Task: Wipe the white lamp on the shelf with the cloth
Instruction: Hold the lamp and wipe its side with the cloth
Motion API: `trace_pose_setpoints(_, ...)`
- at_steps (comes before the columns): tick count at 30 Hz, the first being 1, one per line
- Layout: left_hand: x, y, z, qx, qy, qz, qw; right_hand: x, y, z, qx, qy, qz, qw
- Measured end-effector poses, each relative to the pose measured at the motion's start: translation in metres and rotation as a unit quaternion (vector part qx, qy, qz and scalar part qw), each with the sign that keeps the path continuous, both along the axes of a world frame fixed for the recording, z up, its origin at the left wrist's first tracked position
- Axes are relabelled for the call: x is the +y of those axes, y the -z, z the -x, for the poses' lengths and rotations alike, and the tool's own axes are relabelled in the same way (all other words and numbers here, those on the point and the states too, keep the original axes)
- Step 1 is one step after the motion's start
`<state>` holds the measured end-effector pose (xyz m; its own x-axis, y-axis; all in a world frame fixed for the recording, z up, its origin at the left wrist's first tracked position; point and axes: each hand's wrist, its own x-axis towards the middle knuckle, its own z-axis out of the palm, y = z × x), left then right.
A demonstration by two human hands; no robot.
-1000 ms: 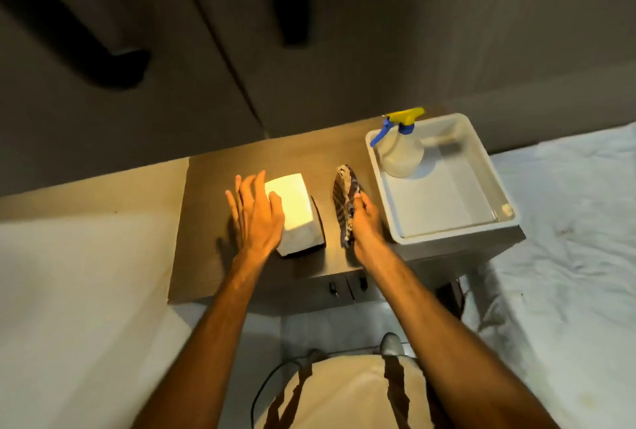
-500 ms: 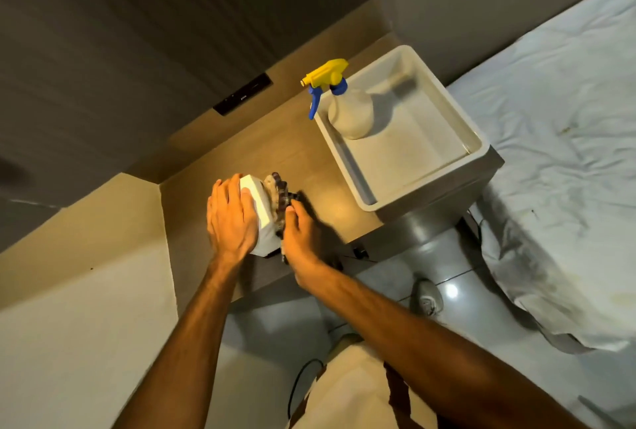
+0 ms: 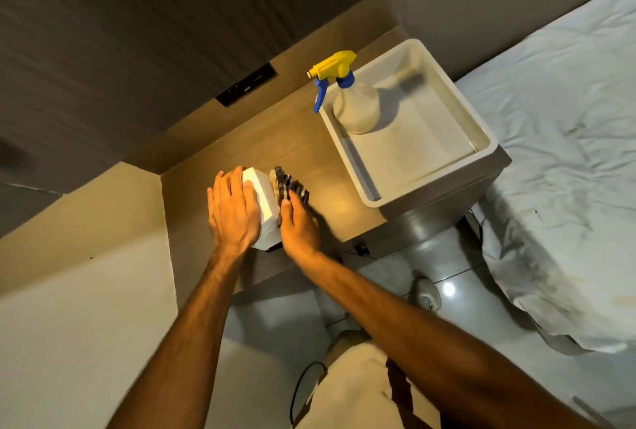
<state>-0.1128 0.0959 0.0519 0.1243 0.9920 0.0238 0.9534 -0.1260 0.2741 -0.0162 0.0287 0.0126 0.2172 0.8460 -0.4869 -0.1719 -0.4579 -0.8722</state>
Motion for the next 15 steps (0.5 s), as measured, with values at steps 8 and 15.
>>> trace_pose_setpoints(8, 0.003, 0.003, 0.001, 0.016, 0.008, -0.001, 1.0, 0.058, -0.017, -0.017, -0.013, -0.07, -0.054, 0.996)
trace_pose_setpoints(15, 0.004, 0.002, 0.0, 0.023, 0.003, -0.004, 1.0, 0.016, -0.002, -0.013, -0.004, -0.049, 0.002, 0.999)
